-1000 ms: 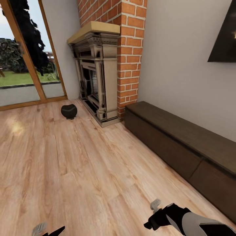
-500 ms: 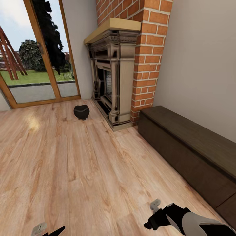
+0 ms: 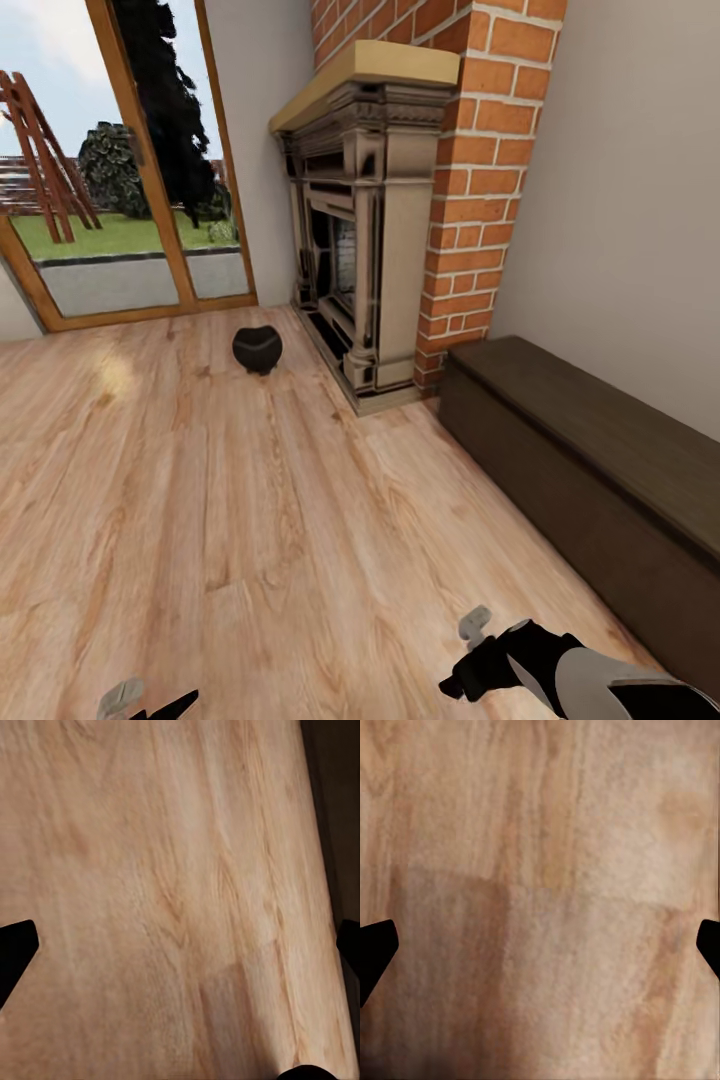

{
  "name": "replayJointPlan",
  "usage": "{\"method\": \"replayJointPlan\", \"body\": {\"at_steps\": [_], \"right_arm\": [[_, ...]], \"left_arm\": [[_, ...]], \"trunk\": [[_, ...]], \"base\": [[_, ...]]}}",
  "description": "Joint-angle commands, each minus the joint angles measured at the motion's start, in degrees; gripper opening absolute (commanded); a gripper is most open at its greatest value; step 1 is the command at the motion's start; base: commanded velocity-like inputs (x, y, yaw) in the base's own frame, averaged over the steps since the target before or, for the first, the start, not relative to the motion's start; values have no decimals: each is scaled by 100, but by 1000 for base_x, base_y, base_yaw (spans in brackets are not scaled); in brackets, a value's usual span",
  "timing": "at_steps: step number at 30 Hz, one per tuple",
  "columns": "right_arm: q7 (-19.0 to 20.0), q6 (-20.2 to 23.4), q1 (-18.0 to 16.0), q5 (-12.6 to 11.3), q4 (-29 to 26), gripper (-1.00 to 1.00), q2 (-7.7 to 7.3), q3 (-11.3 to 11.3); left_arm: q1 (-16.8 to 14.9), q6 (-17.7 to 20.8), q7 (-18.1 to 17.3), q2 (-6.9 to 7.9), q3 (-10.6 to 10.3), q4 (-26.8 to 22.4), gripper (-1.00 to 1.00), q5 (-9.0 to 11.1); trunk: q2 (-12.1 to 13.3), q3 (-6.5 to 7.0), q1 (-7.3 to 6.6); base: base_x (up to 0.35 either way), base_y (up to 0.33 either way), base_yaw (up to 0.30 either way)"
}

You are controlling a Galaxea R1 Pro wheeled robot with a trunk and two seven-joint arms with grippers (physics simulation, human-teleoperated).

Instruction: Place each of the two pumpkins and all three candles from the living room inside a cabinet in the living room (use any cabinet), then make sure every cabinet is closed, and position the cauldron so it is next to a table in the living room.

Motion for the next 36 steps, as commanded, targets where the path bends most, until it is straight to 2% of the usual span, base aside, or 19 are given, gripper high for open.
{"method": "replayJointPlan", "body": {"at_steps": [1, 14, 36], "right_arm": [[18, 16, -5, -21, 4, 100, 0, 17], [28, 23, -6, -21, 4, 100, 3, 25], [52, 14, -5, -12, 4, 100, -2, 34]], "left_arm": [[-3, 62, -18, 0, 1, 3, 100, 42], [-3, 66, -18, 0, -1, 3, 100, 42], [-3, 69, -18, 0, -1, 3, 100, 42]], "trunk": [[-2, -5, 2], [-2, -5, 2], [-2, -5, 2]], "base": [[335, 87, 271], [307, 160, 268], [296, 198, 14]]}}
